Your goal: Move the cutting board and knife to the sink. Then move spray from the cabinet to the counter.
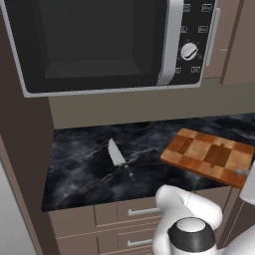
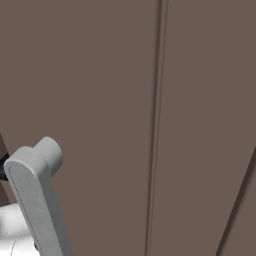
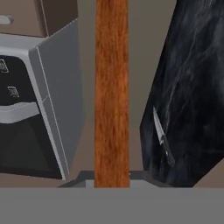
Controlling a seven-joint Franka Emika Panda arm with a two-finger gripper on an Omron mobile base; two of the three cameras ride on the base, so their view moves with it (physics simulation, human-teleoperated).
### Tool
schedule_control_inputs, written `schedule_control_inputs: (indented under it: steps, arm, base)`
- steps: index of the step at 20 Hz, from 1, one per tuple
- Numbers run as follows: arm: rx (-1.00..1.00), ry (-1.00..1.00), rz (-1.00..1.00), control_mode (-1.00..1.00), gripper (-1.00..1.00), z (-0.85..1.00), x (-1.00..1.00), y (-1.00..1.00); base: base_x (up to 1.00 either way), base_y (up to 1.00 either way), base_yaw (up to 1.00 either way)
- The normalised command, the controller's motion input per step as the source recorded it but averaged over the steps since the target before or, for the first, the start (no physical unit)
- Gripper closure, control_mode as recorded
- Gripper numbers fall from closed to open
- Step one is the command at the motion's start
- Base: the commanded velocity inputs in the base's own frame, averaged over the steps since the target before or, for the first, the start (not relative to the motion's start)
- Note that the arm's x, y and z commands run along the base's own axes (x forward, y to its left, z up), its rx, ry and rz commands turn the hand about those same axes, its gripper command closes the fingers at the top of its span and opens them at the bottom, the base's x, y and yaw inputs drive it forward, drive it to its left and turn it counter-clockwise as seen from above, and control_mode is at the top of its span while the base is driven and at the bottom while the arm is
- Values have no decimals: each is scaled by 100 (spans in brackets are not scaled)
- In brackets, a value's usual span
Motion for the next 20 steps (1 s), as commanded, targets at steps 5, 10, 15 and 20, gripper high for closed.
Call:
schedule_control_inputs:
  steps: [5, 10, 15, 20]
  arm:
    - [0, 0, 9, -100, 100, 37, -22, 19]
    - [0, 0, 9, -100, 100, 36, -14, 11]
    - [0, 0, 4, -100, 100, 14, -4, 5]
    - [0, 0, 0, -100, 100, 0, 0, 0]
  base:
    - [0, 0, 0]
    - [0, 0, 0]
    - [0, 0, 0]
    - [0, 0, 0]
